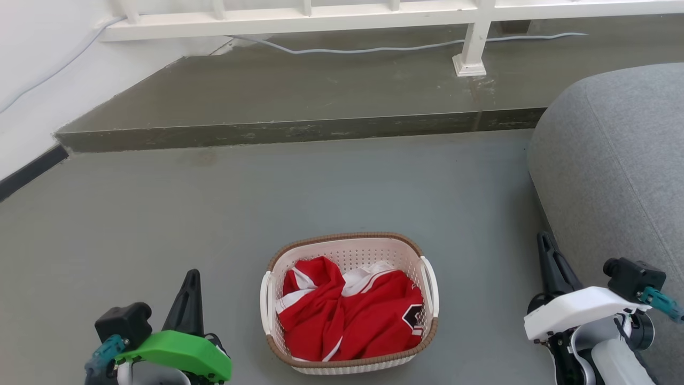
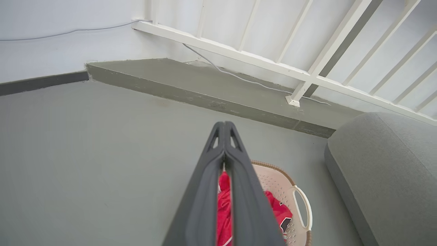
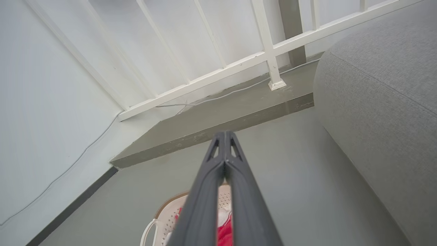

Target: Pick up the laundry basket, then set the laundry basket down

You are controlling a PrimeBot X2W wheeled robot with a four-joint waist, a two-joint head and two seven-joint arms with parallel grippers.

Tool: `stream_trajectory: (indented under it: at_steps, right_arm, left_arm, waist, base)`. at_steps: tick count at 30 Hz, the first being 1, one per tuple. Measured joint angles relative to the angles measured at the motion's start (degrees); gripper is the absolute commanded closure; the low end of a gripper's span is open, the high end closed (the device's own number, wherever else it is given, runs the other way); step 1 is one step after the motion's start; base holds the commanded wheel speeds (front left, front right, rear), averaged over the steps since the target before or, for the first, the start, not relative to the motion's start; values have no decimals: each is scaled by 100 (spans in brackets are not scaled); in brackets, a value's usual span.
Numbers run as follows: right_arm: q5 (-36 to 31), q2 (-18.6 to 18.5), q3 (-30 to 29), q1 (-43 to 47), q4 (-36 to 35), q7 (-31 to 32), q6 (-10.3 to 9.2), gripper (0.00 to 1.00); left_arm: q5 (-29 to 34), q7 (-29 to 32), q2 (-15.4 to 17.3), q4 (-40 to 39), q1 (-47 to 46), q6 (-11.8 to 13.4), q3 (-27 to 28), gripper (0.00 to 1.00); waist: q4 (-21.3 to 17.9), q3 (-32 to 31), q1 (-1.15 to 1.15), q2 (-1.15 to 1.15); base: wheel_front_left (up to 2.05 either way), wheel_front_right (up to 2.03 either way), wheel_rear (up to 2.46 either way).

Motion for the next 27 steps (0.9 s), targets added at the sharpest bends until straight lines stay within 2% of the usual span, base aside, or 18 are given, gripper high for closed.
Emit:
stream_trajectory:
  at_steps: [27]
  right_arm:
    - [2111,123,-575,-35,54,548,335,100]
  left_arm:
    - [-2075,489,-25,94,-7,-357,564,100]
  waist:
    - [69,-80,0,0]
  base:
    - [0,0,0]
